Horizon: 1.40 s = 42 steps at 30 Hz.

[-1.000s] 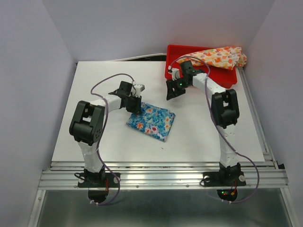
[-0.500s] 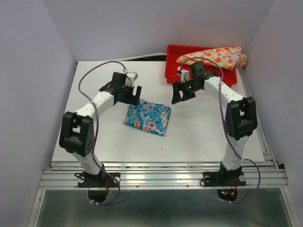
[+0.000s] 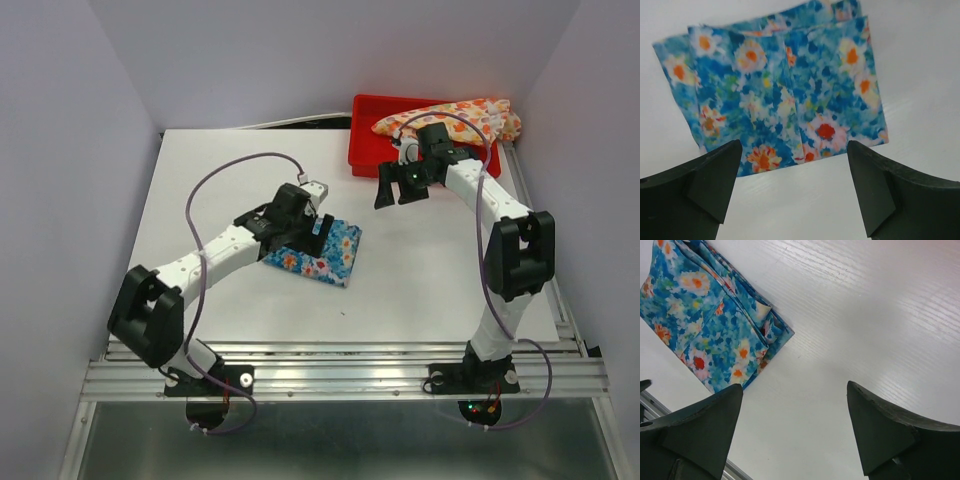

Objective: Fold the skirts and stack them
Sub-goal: Neatly place the folded skirt to the corner

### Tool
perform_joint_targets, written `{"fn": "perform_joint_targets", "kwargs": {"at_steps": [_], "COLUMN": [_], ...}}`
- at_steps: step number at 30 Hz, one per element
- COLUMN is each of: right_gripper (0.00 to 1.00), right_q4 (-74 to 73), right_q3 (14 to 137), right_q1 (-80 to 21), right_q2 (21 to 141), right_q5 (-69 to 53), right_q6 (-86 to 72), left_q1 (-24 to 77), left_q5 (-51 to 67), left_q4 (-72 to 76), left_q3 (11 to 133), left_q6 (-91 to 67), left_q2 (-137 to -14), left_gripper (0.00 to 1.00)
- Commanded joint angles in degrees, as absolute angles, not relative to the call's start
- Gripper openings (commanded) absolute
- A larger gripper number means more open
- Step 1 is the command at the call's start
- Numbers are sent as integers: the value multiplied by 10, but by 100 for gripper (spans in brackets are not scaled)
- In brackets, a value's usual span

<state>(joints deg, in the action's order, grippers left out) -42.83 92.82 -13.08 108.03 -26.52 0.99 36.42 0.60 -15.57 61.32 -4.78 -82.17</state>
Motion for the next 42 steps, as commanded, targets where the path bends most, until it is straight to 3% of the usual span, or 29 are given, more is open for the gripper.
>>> {"fn": "perform_joint_targets", "kwargs": {"at_steps": [1,12,21,24,32,42], "right_gripper": [90,92,93,98,100,100], "right_q4": [-411,-409,-408,-405,-401,-399], "right_q3": [928,916,909,909,900,888], "right_q1": [-131,-120,-105,-99,-94,-89], "right_q2": [1057,1065,1078,1084,1082,1083], "right_q5": [-252,-235,-239,-239,-241,-249], "right_q6": [1,-9,11,14,16,14], "left_q1": [372,368,221,176,67,36], "left_q5": [-38,-82,-122,-128,-121,-112], "left_q4": [-168,-215,-279,-286,-334,-323], "left_q3": [633,721,860,896,1111,1274], "left_q6": [-105,-162,-141,-127,24,162], "left_q2": [-881,-1110,-1230,-1245,-1372,-1460], "left_gripper": [98,98,98,98,98,98]}}
